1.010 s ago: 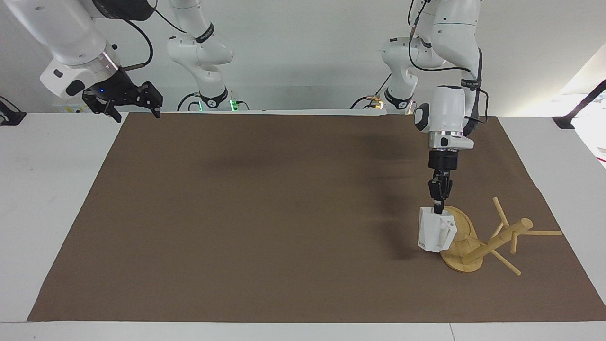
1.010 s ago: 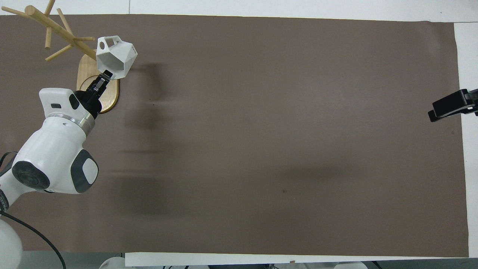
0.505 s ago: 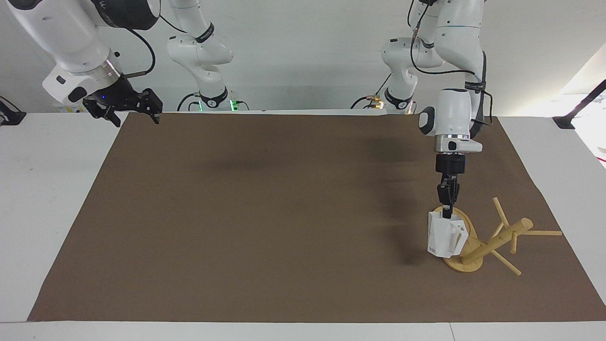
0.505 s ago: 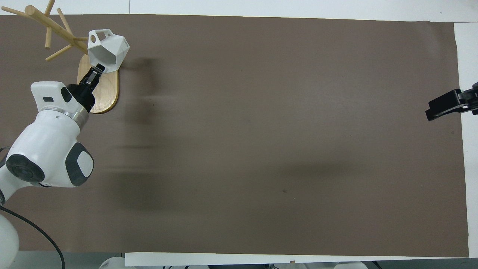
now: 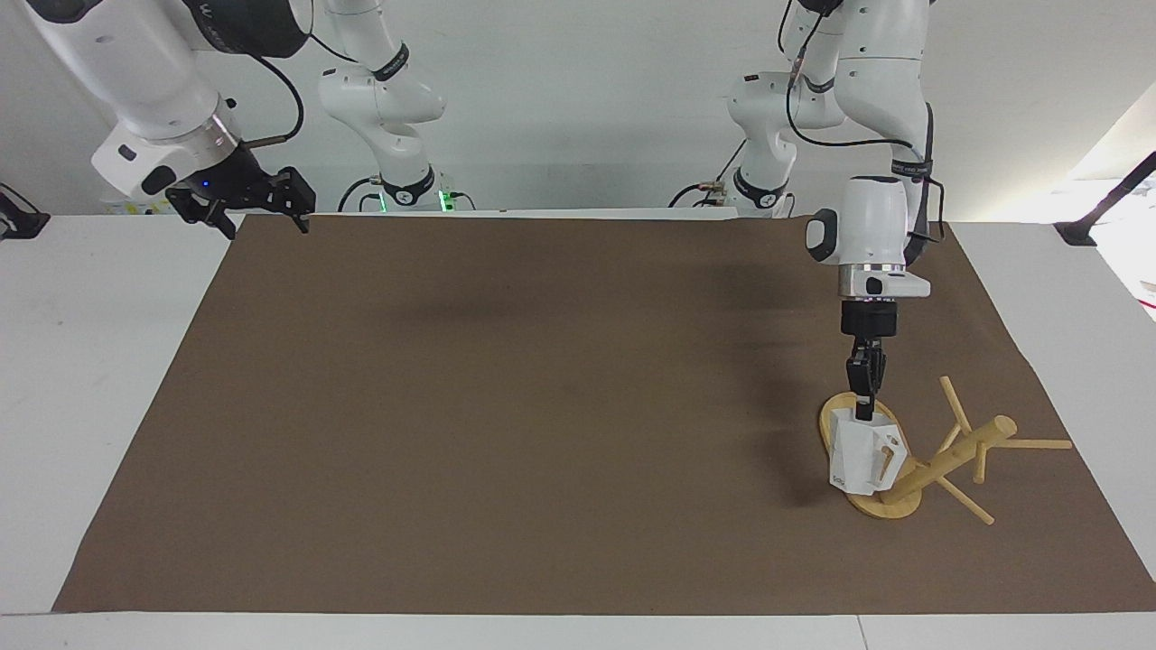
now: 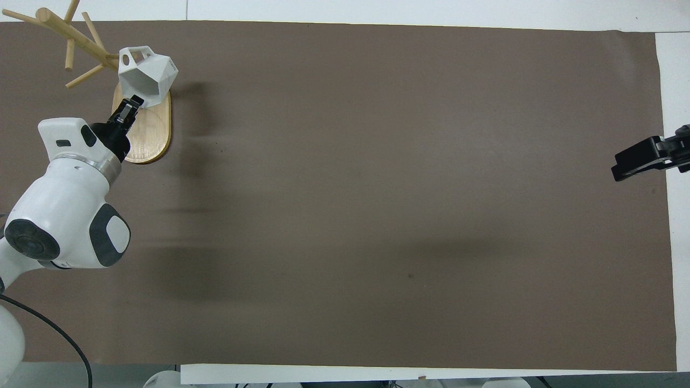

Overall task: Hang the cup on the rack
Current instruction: 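Lower the cup onto a rack peg with the left gripper, then open the left gripper and pull it back from the cup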

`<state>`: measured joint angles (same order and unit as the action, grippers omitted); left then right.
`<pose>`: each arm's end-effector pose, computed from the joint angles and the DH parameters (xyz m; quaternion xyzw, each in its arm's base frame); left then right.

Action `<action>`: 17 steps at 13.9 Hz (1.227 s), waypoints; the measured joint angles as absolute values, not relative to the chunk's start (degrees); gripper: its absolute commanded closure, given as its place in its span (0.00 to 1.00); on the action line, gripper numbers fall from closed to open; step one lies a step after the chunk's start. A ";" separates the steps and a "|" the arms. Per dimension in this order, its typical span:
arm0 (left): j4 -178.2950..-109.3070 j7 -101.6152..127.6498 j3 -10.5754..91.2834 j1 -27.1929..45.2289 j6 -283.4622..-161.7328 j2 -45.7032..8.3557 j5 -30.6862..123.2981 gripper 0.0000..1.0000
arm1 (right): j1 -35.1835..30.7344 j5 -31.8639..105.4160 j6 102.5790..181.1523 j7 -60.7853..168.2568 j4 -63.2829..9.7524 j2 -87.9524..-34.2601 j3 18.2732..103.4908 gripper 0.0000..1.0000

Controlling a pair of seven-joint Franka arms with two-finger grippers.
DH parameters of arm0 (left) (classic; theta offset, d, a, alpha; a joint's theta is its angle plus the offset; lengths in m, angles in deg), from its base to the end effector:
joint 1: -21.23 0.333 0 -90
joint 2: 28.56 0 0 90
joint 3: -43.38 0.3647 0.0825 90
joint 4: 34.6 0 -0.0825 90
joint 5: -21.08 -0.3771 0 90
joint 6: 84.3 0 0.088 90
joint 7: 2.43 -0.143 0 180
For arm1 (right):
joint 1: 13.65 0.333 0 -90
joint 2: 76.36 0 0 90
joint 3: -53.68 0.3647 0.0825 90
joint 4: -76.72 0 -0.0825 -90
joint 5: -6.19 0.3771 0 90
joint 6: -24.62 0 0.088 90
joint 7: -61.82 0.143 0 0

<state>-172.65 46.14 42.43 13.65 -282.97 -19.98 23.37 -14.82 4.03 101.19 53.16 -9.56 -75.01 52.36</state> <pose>0.5735 -0.0805 0.3931 0.8372 0.3268 0.3835 0.2128 0.5226 -0.0286 0.6366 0.9939 0.0509 -0.0977 0.0095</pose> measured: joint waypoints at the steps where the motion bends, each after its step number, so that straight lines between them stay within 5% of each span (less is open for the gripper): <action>1: -172.59 46.19 42.42 13.86 -282.72 -19.94 23.37 0.73 | -14.81 4.03 101.19 53.16 -9.78 -75.20 52.34 0.00; 2: -172.49 46.29 42.41 14.00 -282.39 -19.94 23.37 0.59 | -14.78 4.03 101.19 53.16 -9.90 -75.29 52.38 0.00; 5: -171.92 46.61 42.41 14.12 -281.18 -19.95 23.40 0.46 | -14.76 4.03 101.21 53.16 -10.03 -75.37 52.43 0.00; 9: -174.74 48.47 42.32 14.10 -277.57 -22.08 23.46 0.00 | -14.75 4.03 101.28 53.16 -10.03 -75.45 52.44 0.00; 17: -170.22 41.30 42.49 14.30 -222.83 -39.32 23.45 0.00 | -14.74 4.03 101.36 53.16 -10.03 -75.58 52.60 0.00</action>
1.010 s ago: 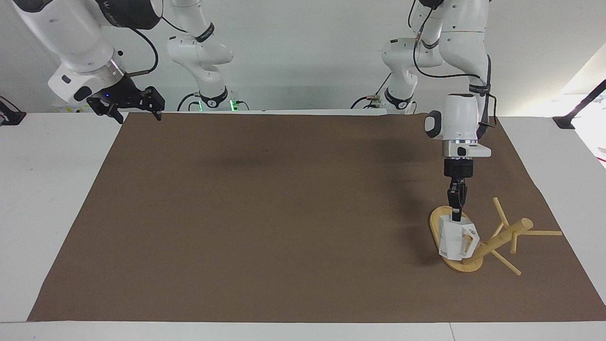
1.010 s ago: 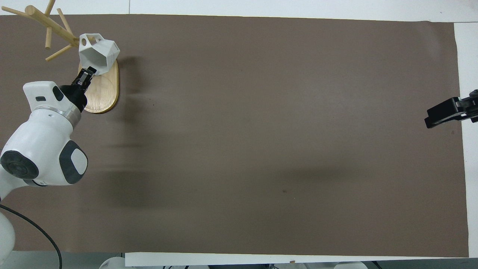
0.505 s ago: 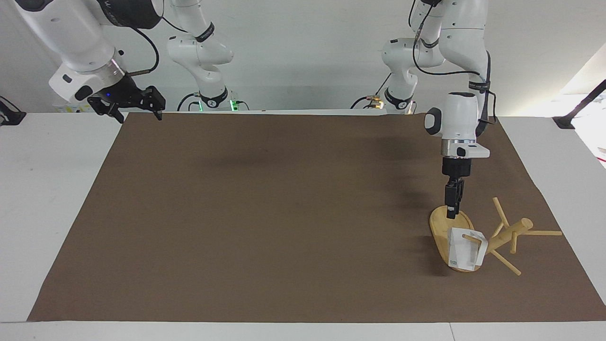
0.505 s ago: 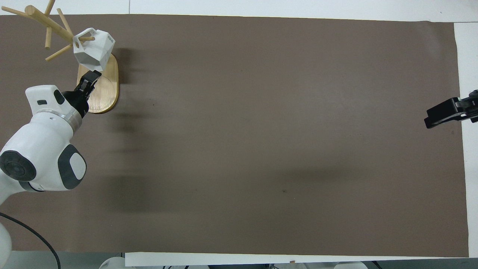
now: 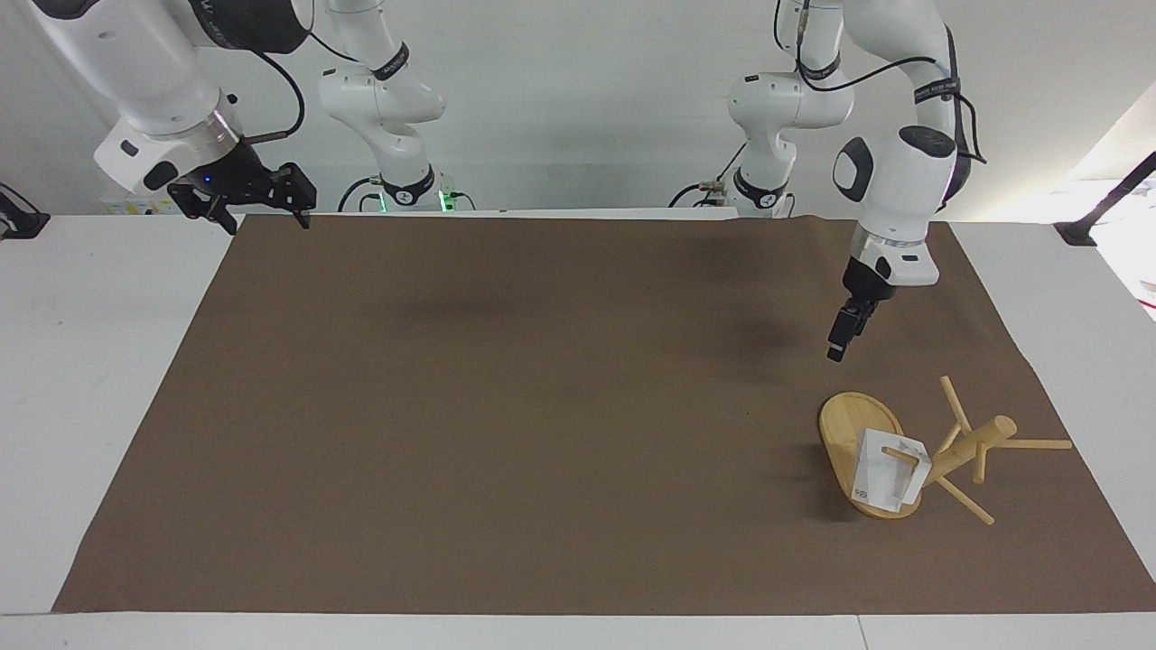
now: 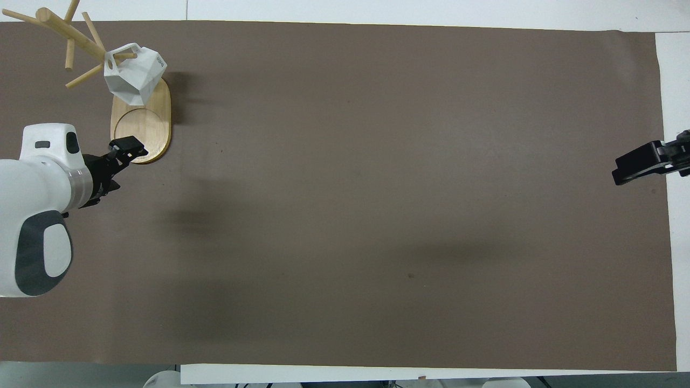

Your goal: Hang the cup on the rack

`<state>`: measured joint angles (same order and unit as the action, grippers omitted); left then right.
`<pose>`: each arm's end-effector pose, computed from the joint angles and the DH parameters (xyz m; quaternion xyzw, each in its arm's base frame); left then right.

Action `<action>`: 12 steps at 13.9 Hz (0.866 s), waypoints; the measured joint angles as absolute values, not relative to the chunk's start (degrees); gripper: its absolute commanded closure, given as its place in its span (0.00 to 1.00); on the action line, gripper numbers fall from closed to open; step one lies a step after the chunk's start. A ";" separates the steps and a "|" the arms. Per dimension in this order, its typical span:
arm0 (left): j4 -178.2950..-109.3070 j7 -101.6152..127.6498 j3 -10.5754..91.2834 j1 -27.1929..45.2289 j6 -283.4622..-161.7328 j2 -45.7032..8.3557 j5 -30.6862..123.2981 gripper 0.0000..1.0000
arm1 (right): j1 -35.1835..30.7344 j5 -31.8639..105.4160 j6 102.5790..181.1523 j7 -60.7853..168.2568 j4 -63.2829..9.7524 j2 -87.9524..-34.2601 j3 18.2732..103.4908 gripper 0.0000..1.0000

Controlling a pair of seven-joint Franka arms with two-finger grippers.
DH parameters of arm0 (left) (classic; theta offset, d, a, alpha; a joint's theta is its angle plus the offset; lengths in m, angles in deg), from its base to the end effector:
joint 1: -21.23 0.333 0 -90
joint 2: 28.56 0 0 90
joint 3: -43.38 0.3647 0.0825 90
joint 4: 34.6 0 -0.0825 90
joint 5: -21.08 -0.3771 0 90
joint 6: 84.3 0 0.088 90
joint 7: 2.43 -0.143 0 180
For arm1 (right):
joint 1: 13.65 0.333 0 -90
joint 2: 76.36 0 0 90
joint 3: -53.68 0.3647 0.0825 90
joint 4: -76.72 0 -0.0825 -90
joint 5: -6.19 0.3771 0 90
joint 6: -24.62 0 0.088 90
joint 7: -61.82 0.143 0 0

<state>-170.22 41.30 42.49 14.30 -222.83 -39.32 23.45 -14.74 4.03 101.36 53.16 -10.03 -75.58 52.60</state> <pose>0.4841 -0.0679 0.4407 0.9401 0.3191 0.1011 0.0643 0.5197 -0.0256 0.6384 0.9939 0.0538 -0.0954 0.0098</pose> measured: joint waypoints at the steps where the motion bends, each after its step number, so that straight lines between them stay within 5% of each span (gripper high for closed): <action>1: -167.49 37.87 42.49 14.77 -215.99 -40.01 23.15 0.00 | -14.74 4.03 101.36 53.16 -10.03 -75.58 52.60 0.00; 6: -148.73 15.46 42.67 16.43 -187.65 -39.04 20.27 0.00 | -14.74 4.03 101.37 53.16 -10.03 -75.58 52.60 0.00; 12: -126.81 -5.33 42.27 16.33 -169.85 -28.33 18.67 0.00 | -14.74 4.03 101.37 53.16 -10.03 -75.58 52.60 0.00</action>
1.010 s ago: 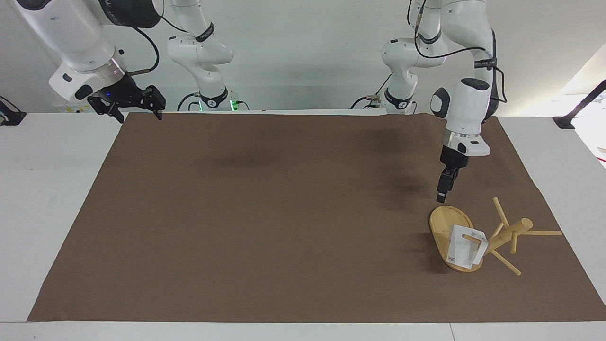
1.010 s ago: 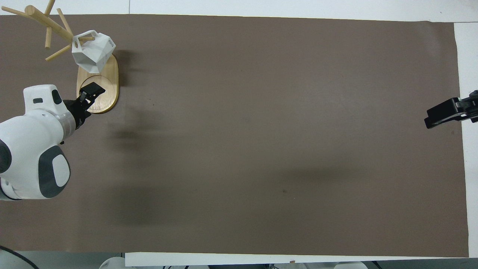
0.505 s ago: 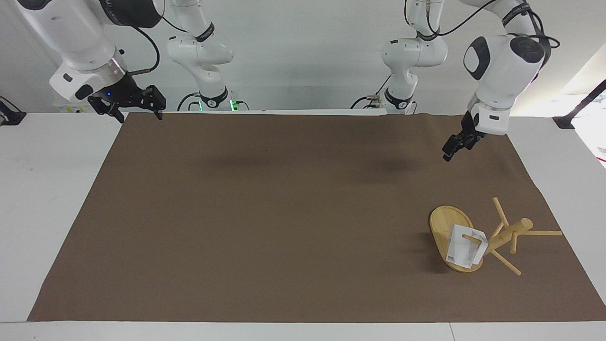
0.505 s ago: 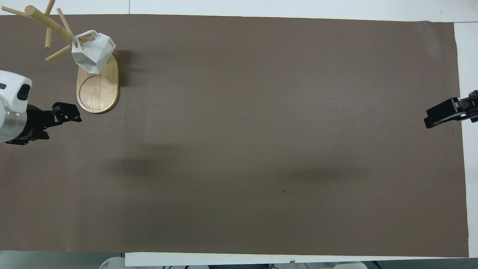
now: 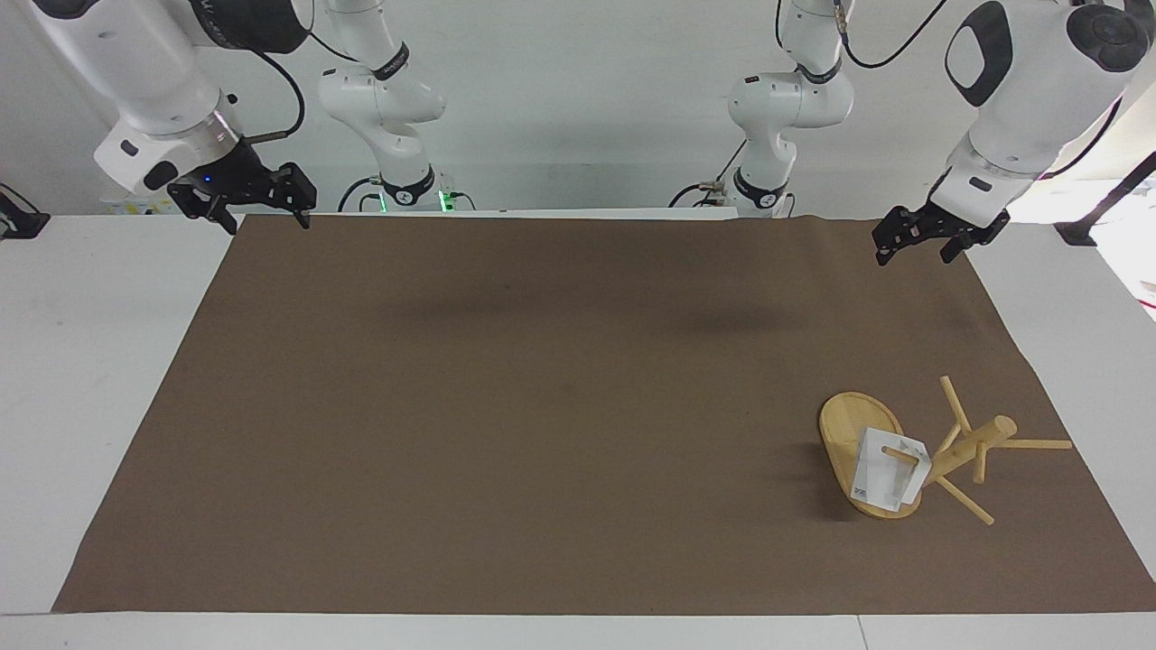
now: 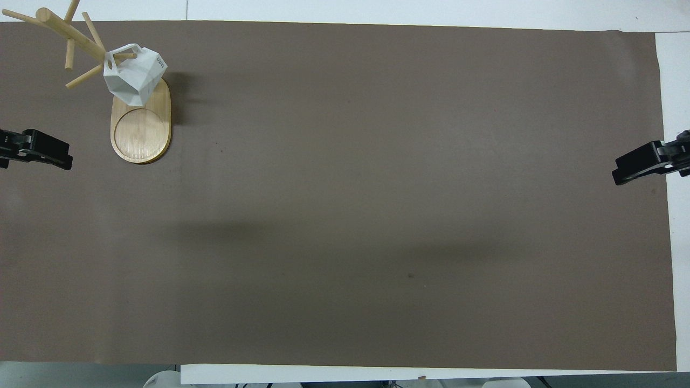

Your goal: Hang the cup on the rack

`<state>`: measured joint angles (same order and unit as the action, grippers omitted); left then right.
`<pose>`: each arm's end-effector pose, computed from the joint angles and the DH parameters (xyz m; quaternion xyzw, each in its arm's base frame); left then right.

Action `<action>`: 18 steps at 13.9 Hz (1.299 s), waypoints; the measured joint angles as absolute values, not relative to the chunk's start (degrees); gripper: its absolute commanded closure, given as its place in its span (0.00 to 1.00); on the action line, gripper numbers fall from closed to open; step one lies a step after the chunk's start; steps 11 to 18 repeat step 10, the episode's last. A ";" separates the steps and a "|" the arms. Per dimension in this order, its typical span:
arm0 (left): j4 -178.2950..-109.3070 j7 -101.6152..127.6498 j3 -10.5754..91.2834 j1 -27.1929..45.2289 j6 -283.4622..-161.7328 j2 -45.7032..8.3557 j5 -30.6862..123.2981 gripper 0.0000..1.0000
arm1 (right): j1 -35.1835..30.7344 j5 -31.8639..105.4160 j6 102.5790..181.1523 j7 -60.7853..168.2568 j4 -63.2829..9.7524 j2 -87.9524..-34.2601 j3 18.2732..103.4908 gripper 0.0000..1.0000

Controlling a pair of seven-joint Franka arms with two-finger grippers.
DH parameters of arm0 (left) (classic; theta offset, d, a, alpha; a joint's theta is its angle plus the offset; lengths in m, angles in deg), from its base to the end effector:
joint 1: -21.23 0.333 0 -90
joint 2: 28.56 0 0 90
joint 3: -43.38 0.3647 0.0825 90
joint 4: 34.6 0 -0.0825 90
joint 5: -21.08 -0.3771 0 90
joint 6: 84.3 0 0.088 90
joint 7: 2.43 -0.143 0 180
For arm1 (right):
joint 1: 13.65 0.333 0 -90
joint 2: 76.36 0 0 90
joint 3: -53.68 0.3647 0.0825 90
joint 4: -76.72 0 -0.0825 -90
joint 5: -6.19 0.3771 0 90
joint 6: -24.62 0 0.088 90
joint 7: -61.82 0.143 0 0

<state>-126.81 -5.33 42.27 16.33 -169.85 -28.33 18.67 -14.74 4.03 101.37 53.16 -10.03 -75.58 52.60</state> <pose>0.5322 -0.0497 0.6113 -0.9950 0.0772 0.0595 0.0226 0.5197 -0.0256 0.6384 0.9939 0.0538 -0.0953 0.0099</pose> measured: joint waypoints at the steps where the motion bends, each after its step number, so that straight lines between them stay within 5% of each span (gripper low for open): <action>1: -124.28 -7.05 42.16 16.31 -168.17 -26.91 18.62 0.00 | -14.74 4.03 101.37 53.16 -10.03 -75.58 52.60 0.00; 18: -119.44 -9.77 42.26 16.40 -166.35 -24.23 18.61 0.00 | -14.74 4.03 101.37 53.16 -10.03 -75.58 52.60 0.00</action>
